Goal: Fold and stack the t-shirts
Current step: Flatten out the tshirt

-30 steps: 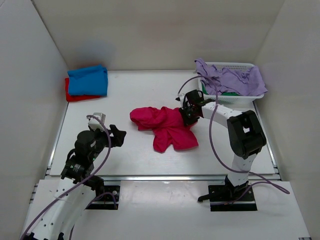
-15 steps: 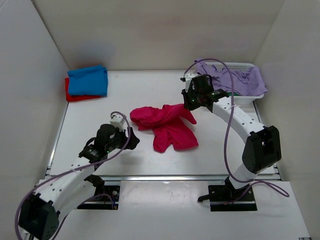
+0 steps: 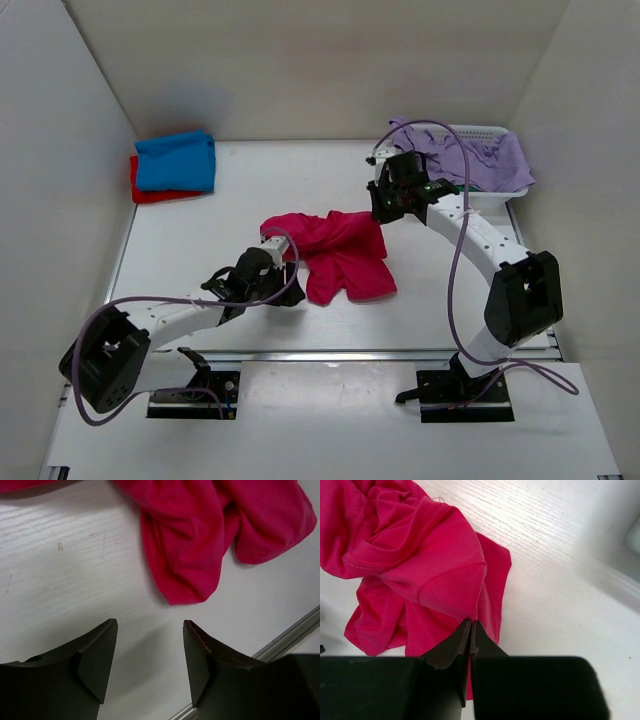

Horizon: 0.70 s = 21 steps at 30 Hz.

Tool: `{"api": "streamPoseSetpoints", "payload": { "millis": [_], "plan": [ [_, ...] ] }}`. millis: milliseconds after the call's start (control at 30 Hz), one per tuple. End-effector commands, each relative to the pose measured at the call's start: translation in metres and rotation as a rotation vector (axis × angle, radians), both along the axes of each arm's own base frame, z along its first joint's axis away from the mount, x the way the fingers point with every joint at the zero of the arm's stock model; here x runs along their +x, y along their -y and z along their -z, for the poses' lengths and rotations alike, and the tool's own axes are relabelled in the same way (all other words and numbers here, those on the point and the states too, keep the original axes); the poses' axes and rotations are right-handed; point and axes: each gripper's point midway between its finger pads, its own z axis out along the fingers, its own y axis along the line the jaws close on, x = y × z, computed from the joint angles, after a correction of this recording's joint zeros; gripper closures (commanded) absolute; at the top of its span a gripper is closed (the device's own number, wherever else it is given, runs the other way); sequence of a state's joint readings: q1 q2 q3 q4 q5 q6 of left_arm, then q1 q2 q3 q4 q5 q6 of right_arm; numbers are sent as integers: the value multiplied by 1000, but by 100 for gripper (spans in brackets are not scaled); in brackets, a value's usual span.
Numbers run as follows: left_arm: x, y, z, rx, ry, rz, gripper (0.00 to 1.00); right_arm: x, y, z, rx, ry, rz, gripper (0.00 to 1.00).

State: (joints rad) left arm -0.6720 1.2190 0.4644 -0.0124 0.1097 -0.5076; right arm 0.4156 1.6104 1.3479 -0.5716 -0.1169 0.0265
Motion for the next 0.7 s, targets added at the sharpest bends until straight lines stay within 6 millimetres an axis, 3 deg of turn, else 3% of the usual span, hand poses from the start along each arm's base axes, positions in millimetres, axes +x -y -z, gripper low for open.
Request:
{"api": "streamPoseSetpoints", "payload": {
  "millis": [0, 200, 367, 667],
  "plan": [
    [12, 20, -16, -88, 37, -15, 34, 3, 5, -16, 22, 46, 22, 100],
    [20, 40, -8, -95, 13, -26, 35, 4, 11, -16, 35, 43, 42, 100],
    [28, 39, -3, -99, 13, -69, 36, 3, 13, -15, 33, 45, 45, 100],
    [22, 59, 8, -95, -41, -21, 47, 5, 24, -14, 46, 48, 67, 100]
  ]
}}
